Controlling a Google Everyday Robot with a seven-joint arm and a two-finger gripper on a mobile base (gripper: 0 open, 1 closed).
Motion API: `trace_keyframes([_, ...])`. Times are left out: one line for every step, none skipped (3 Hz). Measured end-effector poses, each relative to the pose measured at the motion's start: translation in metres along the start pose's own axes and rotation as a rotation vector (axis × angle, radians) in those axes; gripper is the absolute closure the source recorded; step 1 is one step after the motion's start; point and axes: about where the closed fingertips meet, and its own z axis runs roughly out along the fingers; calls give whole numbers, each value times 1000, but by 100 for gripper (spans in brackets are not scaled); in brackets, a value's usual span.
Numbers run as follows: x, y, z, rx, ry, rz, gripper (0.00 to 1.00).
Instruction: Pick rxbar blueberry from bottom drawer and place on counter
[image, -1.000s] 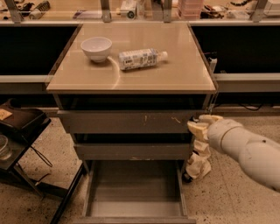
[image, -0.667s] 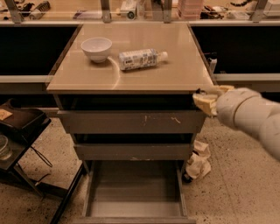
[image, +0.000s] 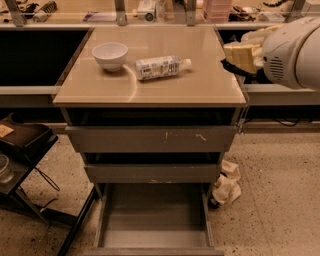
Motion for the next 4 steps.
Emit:
trace_keyframes([0, 0, 0, 0, 0, 0, 100])
trace_keyframes([-15, 3, 9, -23, -37, -25, 100])
trace_keyframes([-50, -12, 47, -51, -142, -42, 100])
trace_keyframes([-71, -18, 101, -74, -170, -98, 100])
